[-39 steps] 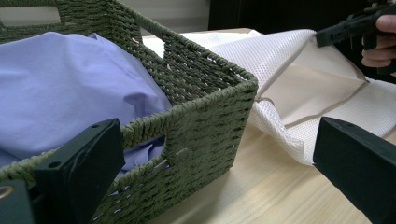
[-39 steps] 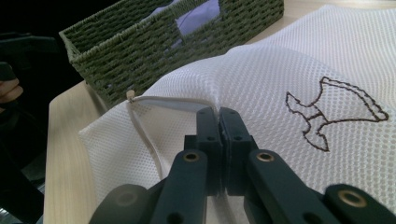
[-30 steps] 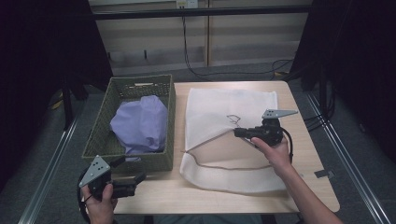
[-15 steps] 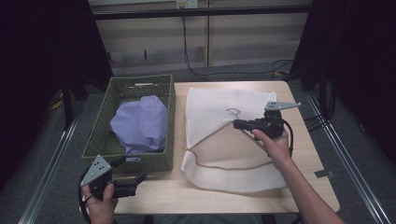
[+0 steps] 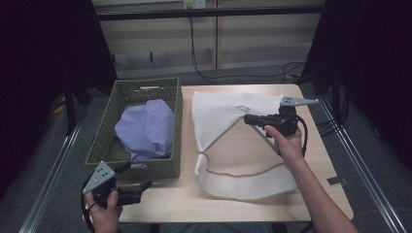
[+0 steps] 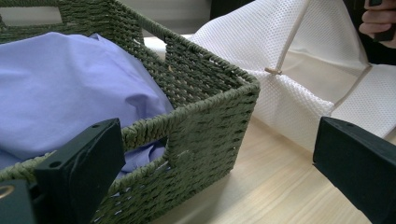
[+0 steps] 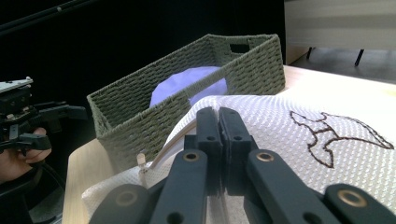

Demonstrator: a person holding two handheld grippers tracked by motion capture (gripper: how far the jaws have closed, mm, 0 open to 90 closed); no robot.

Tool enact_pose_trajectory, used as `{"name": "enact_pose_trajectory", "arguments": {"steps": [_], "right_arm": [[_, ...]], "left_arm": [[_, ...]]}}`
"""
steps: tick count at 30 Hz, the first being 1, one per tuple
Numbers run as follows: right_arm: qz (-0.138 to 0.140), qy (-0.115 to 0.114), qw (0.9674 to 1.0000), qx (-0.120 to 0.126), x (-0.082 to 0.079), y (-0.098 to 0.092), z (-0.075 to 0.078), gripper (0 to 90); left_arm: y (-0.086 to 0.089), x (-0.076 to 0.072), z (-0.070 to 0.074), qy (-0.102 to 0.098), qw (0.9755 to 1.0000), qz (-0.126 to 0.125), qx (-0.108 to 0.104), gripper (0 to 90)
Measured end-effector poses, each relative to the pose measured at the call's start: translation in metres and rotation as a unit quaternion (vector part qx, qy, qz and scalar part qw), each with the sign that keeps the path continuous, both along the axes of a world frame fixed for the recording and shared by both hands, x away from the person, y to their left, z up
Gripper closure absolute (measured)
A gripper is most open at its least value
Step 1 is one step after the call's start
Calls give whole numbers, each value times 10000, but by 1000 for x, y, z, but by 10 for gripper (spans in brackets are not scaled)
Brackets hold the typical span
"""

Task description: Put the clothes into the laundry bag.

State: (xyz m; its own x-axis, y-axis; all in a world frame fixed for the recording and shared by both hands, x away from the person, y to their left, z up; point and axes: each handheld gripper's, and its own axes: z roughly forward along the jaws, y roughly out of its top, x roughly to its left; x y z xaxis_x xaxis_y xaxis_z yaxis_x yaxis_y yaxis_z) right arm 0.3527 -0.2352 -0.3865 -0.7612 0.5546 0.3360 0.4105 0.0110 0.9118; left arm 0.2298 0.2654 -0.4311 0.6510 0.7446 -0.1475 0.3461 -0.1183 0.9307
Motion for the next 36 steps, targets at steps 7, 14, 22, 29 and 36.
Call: {"name": "enact_pose_trajectory", "arguments": {"steps": [7,14,22,29,36], "right_arm": [[29,-31,10000,12,1,0,2,883],[51,2,10000,-3,2,1,0,883],[45,20,10000,-65,1,2,-1,883],[81,23,9999,-103,0,5,-2,877],[115,16,9998,-165,1,7,-4,885]], "left_arm": [[1,4,14,-116,9999,-48,72,57],[0,21,34,-104,9991,-213,339,59],[-10,54,38,286,9959,-283,810,52],[-3,84,56,339,9976,-226,565,114],[-8,114,66,344,9963,-10,783,119]]}}
